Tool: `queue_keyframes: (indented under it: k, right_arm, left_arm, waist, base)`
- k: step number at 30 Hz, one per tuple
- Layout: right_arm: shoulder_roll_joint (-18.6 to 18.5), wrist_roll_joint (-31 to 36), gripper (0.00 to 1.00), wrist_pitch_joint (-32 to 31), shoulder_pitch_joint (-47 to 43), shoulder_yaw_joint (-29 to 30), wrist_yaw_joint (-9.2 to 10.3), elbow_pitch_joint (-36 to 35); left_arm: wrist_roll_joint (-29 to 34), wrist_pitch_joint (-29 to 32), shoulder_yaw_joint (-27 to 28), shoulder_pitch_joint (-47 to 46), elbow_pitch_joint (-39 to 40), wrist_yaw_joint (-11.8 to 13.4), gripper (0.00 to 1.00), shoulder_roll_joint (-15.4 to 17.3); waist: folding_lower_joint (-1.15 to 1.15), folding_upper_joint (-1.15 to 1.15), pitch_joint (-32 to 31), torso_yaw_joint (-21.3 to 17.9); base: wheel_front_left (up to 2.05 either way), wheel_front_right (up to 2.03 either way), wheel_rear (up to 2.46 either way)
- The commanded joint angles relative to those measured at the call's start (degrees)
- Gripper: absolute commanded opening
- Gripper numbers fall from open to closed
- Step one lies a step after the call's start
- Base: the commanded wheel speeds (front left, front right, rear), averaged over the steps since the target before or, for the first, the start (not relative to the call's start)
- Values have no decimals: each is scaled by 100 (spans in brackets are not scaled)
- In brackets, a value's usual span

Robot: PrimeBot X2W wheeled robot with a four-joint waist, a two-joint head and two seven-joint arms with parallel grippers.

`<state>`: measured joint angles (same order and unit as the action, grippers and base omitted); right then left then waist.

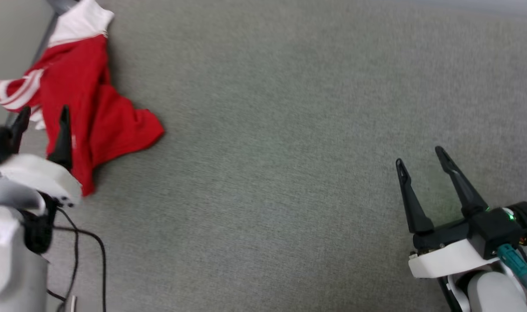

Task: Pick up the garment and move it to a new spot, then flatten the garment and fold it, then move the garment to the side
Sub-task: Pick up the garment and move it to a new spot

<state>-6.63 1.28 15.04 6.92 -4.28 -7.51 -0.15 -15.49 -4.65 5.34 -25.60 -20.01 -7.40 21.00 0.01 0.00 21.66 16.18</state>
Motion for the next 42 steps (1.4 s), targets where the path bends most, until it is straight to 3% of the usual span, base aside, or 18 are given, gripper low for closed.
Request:
queue_keyframes:
  k: [1,7,12,20,21,22,27,33,38,42]
  right_arm:
    - [-45,12,100,22,98,-10,4,-52]
    - [-96,68,100,22,226,-48,4,-108]
    - [-108,94,100,21,311,-133,4,-132]
    - [-116,114,100,22,219,-84,4,-134]
    - [-115,124,100,22,213,-80,4,-122]
    - [-113,135,100,22,207,-79,4,-106]
    - [-68,155,100,22,192,-129,4,-25]
    - [12,68,100,22,137,-117,4,119]
    - [100,-10,100,22,56,-76,4,228]
    - [215,-74,100,22,-20,-54,4,336]
  left_arm:
    - [-111,187,-91,-149,-128,-6,100,82]
    - [-1139,1778,-901,-912,-875,-4,100,990]
    - [-1612,2362,-1357,-1221,-1322,-4,100,1551]
    - [-2085,2610,-1961,-1327,-1895,-5,100,1723]
    - [-2124,2554,-2029,-1335,-1919,-5,43,1724]
    - [-2170,2489,-2088,-1358,-1953,-6,0,1720]
    - [-2303,1794,-2245,-1413,-2050,-5,0,1832]
    - [-2020,661,-2298,-1550,-2074,0,0,2069]
    - [-1691,76,-2327,-1641,-1844,185,0,2250]
    - [-1211,-176,-2448,-1801,-1295,429,0,2603]
  waist:
    - [-1,0,389,-233]
    - [-1,0,743,-455]
    - [-1,0,868,-614]
    - [-1,0,860,-689]
    - [-1,0,851,-678]
    - [-1,0,829,-663]
    - [-1,0,610,-603]
    - [-1,0,104,-584]
    - [-1,0,-304,-636]
    - [-1,0,-708,-778]
  base:
    - [0,0,0]
    - [0,0,0]
    - [0,0,0]
    - [0,0,0]
    - [0,0,0]
    - [0,0,0]
    - [0,0,0]
    - [0,0,0]
    - [0,0,0]
    - [0,0,0]
